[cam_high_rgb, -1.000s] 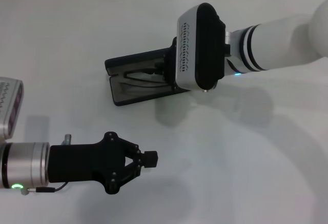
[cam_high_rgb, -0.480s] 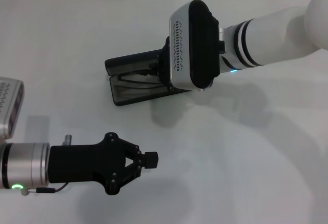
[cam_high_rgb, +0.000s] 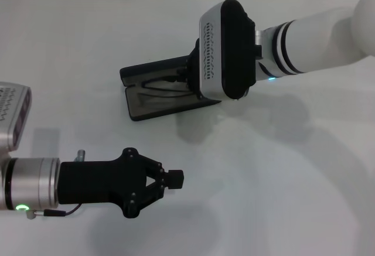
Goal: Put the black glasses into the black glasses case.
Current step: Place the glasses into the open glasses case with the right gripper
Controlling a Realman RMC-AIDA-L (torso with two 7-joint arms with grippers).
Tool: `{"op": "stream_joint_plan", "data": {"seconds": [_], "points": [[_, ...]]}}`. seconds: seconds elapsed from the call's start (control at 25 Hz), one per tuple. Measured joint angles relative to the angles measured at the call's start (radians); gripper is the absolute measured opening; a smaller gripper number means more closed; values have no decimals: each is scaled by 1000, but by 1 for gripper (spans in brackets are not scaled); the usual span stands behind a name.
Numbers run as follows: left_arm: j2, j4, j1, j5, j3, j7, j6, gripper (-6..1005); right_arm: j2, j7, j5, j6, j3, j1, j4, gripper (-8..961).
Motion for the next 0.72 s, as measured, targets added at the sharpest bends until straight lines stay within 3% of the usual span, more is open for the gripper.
{"op": "stream_joint_plan", "data": {"seconds": [0.72], "points": [[0, -2, -18, 0, 0, -14, -6, 12, 0, -3, -23, 48, 9, -3, 26, 96]]}}
